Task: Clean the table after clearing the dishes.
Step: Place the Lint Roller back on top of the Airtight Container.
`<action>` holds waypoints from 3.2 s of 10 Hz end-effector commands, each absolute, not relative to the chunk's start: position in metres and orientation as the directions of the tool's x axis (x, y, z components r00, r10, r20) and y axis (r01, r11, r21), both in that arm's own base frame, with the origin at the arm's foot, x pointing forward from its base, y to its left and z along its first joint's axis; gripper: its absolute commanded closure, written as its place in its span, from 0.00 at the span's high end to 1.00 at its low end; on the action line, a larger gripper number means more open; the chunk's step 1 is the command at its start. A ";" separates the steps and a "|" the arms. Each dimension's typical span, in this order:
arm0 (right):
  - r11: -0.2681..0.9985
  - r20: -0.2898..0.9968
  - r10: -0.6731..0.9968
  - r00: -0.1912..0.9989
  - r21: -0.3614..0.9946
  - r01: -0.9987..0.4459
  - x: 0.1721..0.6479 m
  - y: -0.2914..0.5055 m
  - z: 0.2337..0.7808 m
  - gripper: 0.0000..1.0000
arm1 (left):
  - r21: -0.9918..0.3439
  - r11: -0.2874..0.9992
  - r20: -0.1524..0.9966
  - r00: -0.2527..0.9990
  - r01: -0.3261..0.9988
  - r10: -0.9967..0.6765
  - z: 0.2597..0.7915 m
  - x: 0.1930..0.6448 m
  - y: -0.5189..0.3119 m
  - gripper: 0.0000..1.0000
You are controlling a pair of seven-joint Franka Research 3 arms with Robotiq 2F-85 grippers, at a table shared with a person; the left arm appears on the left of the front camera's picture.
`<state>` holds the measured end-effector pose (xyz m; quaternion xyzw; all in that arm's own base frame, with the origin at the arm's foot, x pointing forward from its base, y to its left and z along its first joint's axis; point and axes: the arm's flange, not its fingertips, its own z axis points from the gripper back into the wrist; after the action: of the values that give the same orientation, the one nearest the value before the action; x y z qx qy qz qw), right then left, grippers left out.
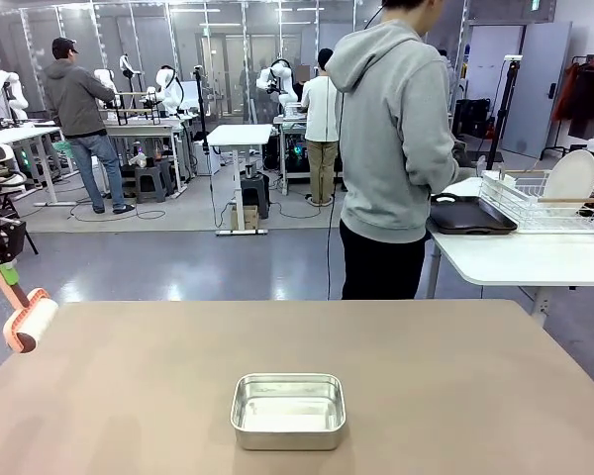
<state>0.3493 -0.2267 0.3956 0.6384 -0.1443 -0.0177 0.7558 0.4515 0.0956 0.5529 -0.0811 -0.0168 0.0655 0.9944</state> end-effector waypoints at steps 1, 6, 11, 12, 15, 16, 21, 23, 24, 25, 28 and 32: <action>0.185 0.203 -0.210 0.956 0.969 -0.165 0.348 -0.226 0.398 1.00 | -0.164 0.978 0.023 0.991 -0.128 0.133 0.553 0.452 0.096 0.21; 0.185 0.203 -0.210 0.956 0.969 -0.165 0.348 -0.226 0.398 1.00 | 0.026 0.866 0.000 0.866 0.500 -0.500 0.576 0.481 -0.086 0.21; 0.185 0.203 -0.210 0.956 0.969 -0.165 0.348 -0.226 0.398 1.00 | 0.129 0.293 -0.024 0.298 0.947 -0.954 0.566 0.421 -0.269 0.21; 0.185 0.203 -0.210 0.956 0.969 -0.165 0.348 -0.226 0.398 1.00 | 0.098 0.117 -0.007 0.118 0.988 -0.993 0.558 0.412 -0.306 0.21; 0.185 0.203 -0.210 0.956 0.969 -0.165 0.348 -0.226 0.398 1.00 | 0.086 -0.227 0.040 -0.231 0.970 -0.972 0.538 0.401 -0.380 0.21; 0.185 0.203 -0.210 0.956 0.969 -0.165 0.348 -0.226 0.398 1.00 | 0.082 -0.230 0.052 -0.235 0.970 -0.971 0.533 0.402 -0.386 0.21; 0.185 0.203 -0.210 0.956 0.969 -0.165 0.348 -0.226 0.398 1.00 | 0.097 -0.217 0.019 -0.220 0.971 -0.975 0.526 0.391 -0.397 0.21; 0.185 0.203 -0.210 0.956 0.969 -0.165 0.348 -0.226 0.398 1.00 | 0.029 -0.234 0.022 -0.235 0.972 -0.972 0.518 0.409 -0.400 0.21; 0.185 0.203 -0.210 0.956 0.969 -0.165 0.348 -0.226 0.398 1.00 | -0.004 -0.236 0.032 -0.235 0.972 -0.971 0.511 0.419 -0.401 0.21; 0.185 0.203 -0.210 0.956 0.969 -0.165 0.348 -0.226 0.398 1.00 | -0.009 -0.216 0.026 -0.216 0.976 -0.976 0.505 0.426 -0.400 0.21; 0.185 0.203 -0.210 0.956 0.969 -0.165 0.348 -0.226 0.398 1.00 | -0.009 -0.157 -0.008 -0.157 0.988 -0.988 0.482 0.444 -0.398 0.21; 0.185 0.203 -0.210 0.956 0.969 -0.165 0.348 -0.226 0.398 1.00 | -0.030 -0.122 0.003 -0.122 0.992 -0.993 0.456 0.469 -0.384 0.21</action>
<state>0.3494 -0.2265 0.3956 0.6385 -0.1441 -0.0175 0.7558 0.4591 -0.3877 0.4540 -0.0198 0.0167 -0.7540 0.6563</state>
